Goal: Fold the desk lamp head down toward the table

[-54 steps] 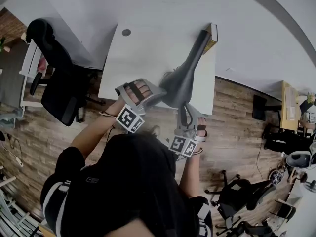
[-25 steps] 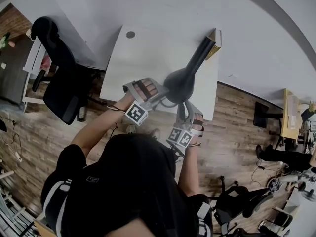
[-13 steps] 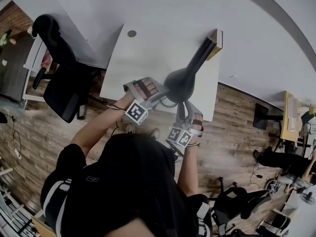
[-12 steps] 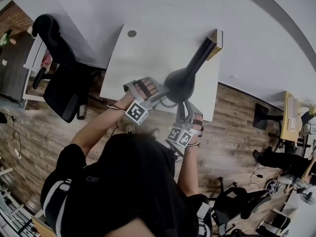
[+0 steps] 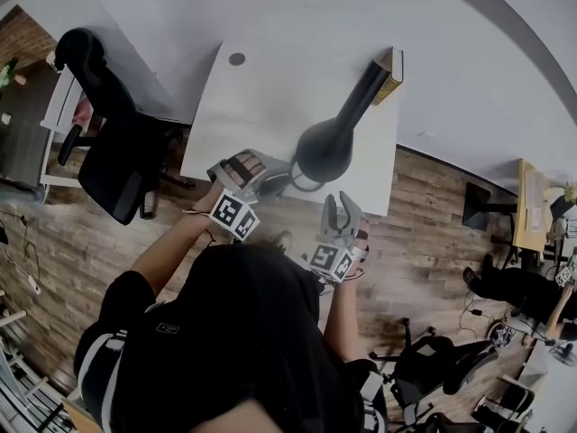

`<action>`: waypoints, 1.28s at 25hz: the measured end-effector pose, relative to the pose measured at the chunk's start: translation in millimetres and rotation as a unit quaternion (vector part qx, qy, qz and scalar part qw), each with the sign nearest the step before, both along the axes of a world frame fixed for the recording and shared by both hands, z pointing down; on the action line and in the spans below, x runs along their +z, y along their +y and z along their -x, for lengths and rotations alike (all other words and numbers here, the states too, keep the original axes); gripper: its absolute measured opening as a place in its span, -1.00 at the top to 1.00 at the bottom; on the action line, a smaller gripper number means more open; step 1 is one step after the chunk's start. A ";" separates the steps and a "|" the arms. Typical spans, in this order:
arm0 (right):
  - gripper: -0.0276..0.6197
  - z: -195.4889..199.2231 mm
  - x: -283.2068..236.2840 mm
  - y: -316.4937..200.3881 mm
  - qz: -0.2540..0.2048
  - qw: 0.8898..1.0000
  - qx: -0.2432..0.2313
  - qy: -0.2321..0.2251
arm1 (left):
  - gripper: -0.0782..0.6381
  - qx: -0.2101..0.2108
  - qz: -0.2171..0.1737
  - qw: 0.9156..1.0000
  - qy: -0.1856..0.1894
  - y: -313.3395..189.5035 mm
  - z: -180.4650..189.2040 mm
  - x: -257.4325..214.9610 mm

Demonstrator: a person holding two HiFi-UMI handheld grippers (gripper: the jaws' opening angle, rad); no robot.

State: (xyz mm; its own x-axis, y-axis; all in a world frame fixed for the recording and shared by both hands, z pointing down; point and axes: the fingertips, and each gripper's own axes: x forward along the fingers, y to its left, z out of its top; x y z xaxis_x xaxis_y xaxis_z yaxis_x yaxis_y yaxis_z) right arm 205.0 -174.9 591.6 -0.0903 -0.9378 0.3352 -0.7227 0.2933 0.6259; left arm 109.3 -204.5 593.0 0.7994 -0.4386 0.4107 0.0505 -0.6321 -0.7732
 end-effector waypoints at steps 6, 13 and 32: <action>0.80 -17.1 -64.2 4.0 -0.025 0.969 0.066 -0.236 | 0.51 -0.040 0.201 0.957 0.204 0.3 11.6 -78.4; 0.87 -19.2 -130.3 5.0 -0.082 0.928 0.095 -0.352 | 0.71 -0.052 0.310 0.846 0.431 1.0 25.0 -189.0; 0.87 6.1 -104.2 20.1 -0.040 0.927 0.106 -0.358 | 0.71 -0.105 0.356 0.825 0.426 10.8 33.2 -144.1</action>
